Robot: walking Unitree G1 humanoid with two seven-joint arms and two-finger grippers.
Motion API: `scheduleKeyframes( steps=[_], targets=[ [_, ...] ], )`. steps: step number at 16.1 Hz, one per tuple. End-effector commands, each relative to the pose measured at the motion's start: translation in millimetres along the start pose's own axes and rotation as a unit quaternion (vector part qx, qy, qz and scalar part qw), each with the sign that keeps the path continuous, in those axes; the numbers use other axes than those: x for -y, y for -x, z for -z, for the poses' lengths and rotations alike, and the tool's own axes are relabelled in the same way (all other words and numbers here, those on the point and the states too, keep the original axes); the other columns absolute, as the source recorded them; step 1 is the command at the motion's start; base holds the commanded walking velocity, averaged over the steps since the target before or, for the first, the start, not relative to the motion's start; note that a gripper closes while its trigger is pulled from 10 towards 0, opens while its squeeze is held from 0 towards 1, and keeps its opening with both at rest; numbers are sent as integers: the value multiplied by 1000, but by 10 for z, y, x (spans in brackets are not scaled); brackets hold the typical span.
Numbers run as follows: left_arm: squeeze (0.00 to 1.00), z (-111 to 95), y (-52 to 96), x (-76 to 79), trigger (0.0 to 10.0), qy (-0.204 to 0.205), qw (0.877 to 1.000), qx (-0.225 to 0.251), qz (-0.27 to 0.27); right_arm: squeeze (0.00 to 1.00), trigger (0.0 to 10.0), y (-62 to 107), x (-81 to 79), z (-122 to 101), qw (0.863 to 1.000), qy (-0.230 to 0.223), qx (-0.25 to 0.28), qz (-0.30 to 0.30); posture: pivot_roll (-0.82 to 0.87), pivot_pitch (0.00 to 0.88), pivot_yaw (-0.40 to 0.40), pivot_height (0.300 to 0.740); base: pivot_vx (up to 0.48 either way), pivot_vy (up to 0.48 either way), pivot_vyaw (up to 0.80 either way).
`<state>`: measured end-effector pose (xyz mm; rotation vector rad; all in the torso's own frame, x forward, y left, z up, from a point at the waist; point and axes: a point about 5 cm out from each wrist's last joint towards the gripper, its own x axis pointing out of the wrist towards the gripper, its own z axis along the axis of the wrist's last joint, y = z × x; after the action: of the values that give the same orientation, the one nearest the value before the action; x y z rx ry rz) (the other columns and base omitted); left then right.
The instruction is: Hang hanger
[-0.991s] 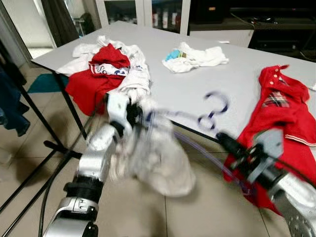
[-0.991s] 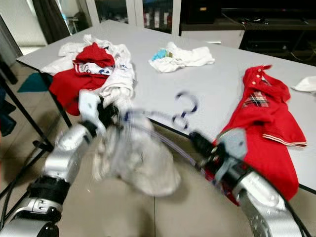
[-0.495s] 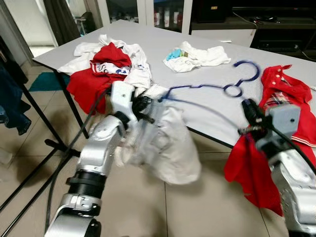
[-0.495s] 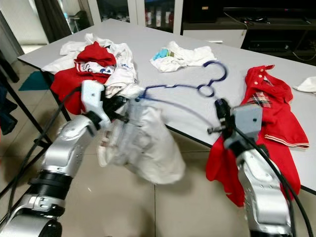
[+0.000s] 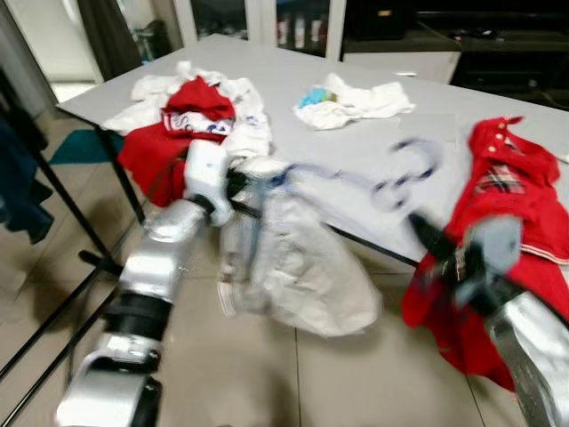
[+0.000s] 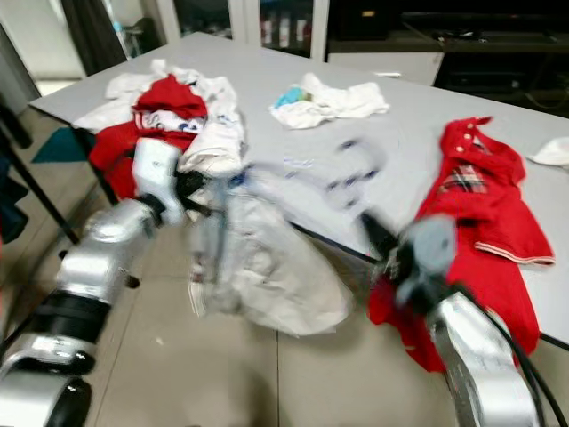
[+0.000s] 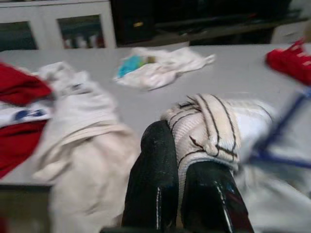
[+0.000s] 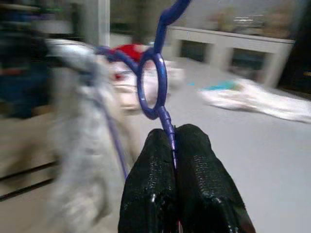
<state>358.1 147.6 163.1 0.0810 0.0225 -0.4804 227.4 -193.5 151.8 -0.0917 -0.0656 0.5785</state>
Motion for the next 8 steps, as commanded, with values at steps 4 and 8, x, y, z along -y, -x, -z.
scheduleKeyframes(
  steps=[4, 8],
  targets=[
    [0, -113, -47, -7, 10000, -25, 999, 12, 24, 0, 10000, 112, -179, -214, 992, 3, 4, -124, -139, 0, 40, 740, 0, 0, 0],
    [0, -82, -71, 39, 10000, -22, 999, 11, 34, 0, 10000, 374, -313, -152, 964, -12, -79, -253, -141, 0, 43, 740, 0, 0, 0]
  ],
)
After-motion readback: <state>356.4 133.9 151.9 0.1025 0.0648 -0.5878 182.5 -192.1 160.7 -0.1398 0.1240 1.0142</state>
